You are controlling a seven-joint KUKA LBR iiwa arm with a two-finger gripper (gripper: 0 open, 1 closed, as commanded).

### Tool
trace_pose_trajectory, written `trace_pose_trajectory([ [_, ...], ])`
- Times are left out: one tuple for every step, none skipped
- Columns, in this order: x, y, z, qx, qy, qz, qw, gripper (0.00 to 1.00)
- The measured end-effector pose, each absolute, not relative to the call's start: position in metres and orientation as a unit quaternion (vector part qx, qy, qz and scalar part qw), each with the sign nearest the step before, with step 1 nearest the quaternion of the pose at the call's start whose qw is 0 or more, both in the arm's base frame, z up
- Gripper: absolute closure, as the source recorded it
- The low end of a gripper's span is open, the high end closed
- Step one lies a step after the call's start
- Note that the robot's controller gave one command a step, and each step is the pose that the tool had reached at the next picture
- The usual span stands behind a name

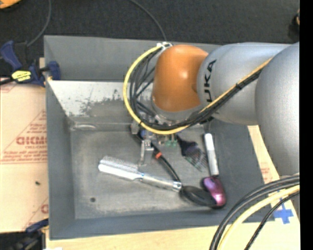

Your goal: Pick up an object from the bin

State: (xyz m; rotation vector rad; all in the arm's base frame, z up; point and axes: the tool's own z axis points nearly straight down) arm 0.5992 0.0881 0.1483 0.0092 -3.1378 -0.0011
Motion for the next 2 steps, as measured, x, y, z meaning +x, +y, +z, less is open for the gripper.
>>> trace_pose_trajectory([
  [0.601,0.088,0.153,0.001,-1.0,-0.001,-0.002,0.0],
  [0.561,0.113,0.07,-0.042,-0.999,-0.001,0.002,0.0],
])
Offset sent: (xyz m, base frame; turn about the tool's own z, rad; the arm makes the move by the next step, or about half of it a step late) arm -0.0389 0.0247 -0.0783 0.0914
